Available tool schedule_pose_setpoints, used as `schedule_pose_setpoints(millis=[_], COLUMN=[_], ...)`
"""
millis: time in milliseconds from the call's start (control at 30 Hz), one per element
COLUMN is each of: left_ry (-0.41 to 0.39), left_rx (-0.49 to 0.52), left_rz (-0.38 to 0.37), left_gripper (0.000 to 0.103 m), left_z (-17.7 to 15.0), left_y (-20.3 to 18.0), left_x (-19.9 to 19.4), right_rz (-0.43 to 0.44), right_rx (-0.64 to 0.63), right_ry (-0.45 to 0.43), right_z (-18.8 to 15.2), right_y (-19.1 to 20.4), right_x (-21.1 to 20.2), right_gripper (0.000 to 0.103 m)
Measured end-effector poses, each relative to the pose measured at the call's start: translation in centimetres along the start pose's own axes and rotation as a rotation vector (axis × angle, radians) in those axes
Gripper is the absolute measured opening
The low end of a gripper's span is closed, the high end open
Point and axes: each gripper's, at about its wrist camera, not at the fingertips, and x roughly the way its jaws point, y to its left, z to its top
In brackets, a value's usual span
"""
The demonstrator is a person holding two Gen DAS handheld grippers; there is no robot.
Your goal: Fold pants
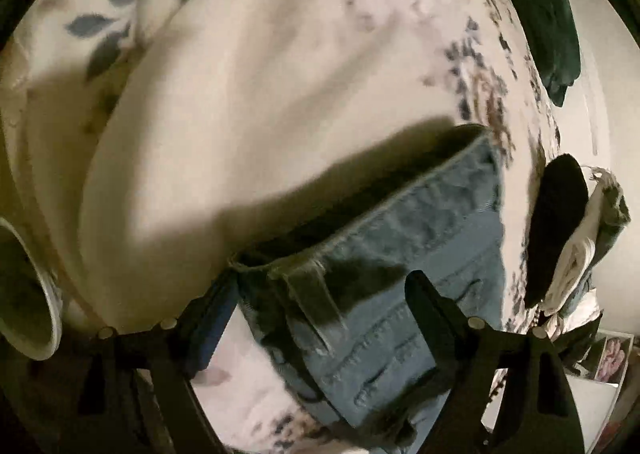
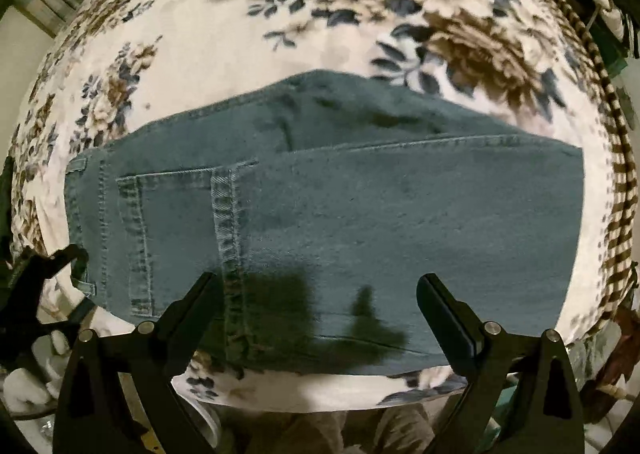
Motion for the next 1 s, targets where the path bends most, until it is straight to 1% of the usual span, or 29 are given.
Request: schedule_pose_setpoints(millis=[33,67,100,133,167,233,300,333,367,433,467,533,600,633,667,767,800,867,933,1000], left_ry=[-0.02,-0.037,-0.061,-0.086,-0.108,-0.164,-0.2,-0.206,-0.2,-0.153,-0.144,-0.144,-0.156,-0.174,-0.19,-0.237,-0.258,-0.286,-0.312,-0.316], left_rx=[-0.013,-0.019,-0.015,0.003,0.02,0.081,0.127,0.129,0.114,0.034,-0.006,-0.035,-0.003,0.031,0.067,0.154,0.195,0.309,0.446,0.545], left_rz=[-0.004,-0.003,0.0,-0.003,-0.009,-0.009,-0.012,-0.008,-0.015,-0.038,-0.073,-0.117,-0.102,-0.09,-0.085,-0.057,-0.053,-0.031,-0.063,-0.088], left_gripper=[0.071,0.044,0.032,0.024,0.021,0.021,0.021,0.022,0.025,0.037,0.039,0.04,0.037,0.024,0.021,0.017,0.017,0.016,0.016,0.016], left_z=[-0.2,-0.4,-0.7,-1.1,-1.5,-2.8,-3.4,-3.4,-3.2,-2.0,-1.5,-1.0,-1.1,-1.5,-1.7,-2.9,-3.5,-5.2,-8.3,-11.2], left_y=[0.2,0.3,0.3,0.2,0.1,-0.9,-1.6,-1.5,-1.1,0.7,1.6,2.1,1.5,0.9,0.3,-2.1,-3.3,-6.3,-10.5,-14.2], left_x=[-0.2,-0.6,-1.2,-1.9,-2.5,-3.8,-3.9,-3.7,-3.1,-1.2,-0.7,-0.2,-0.5,-0.9,-1.3,-3.3,-4.4,-6.4,-8.7,-9.6], right_rz=[-0.001,-0.004,-0.005,-0.001,0.001,-0.004,-0.011,-0.011,-0.008,-0.005,-0.001,0.004,0.01,0.012,0.013,0.018,0.018,0.021,0.018,0.015], right_rx=[-0.002,-0.005,-0.007,-0.009,-0.011,-0.021,-0.028,-0.027,-0.023,-0.015,-0.012,-0.014,-0.027,-0.032,-0.031,-0.016,-0.005,0.02,0.051,0.082], right_ry=[0.005,0.008,0.013,0.017,0.019,0.016,0.021,0.025,0.031,0.037,0.038,0.044,0.052,0.056,0.057,0.055,0.05,0.035,0.016,0.0], right_z=[0.1,0.2,0.2,0.2,0.2,0.3,0.2,0.2,0.2,0.2,0.1,0.0,-0.2,-0.3,-0.5,-0.7,-0.8,-0.9,-1.0,-1.0], right_y=[0.1,0.1,0.1,0.1,0.2,0.2,0.3,0.3,0.2,0.0,-0.1,-0.1,-0.2,-0.2,-0.4,-1.1,-1.4,-2.4,-3.7,-5.0], right_x=[0.3,0.4,0.6,0.7,0.8,0.8,1.0,1.1,1.2,1.3,1.3,1.3,1.4,1.5,1.5,1.5,1.4,0.9,0.2,-0.5], right_gripper=[0.1,0.1,0.1,0.1,0.1,0.1,0.1,0.1,0.1,0.1,0.1,0.1,0.1,0.1,0.1,0.1,0.1,0.1,0.1,0.1])
